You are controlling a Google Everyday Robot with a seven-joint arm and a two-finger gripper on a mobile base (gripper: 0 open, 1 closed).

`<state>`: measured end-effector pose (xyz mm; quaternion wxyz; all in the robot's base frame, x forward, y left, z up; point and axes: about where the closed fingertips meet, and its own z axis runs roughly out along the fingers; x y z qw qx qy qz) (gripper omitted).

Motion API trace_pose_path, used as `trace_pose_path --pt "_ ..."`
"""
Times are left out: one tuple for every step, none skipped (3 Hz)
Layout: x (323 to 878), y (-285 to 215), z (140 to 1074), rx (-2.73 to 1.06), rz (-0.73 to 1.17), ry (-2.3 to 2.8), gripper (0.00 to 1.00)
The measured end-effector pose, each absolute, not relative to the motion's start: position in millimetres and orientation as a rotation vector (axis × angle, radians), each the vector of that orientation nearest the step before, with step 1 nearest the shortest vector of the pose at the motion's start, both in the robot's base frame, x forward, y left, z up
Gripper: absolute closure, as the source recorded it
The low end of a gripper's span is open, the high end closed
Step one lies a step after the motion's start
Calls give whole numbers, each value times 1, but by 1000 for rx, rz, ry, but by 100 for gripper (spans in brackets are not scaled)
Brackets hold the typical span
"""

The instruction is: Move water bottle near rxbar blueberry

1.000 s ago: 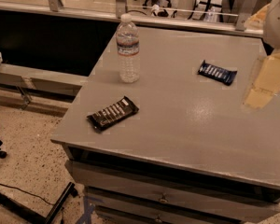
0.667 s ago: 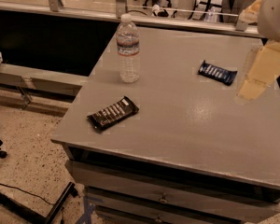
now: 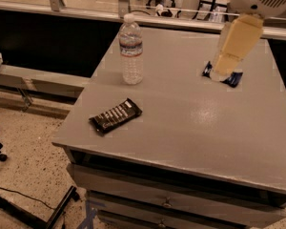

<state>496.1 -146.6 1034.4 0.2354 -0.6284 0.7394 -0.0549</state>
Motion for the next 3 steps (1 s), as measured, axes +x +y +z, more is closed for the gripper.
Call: trace_pose_path --pt "518 -123 1047 -1765 -145 1978 0" --pt "541 -97 1059 -1808 -142 1921 0" --pt "559 -75 1055 -1802 -109 1896 0"
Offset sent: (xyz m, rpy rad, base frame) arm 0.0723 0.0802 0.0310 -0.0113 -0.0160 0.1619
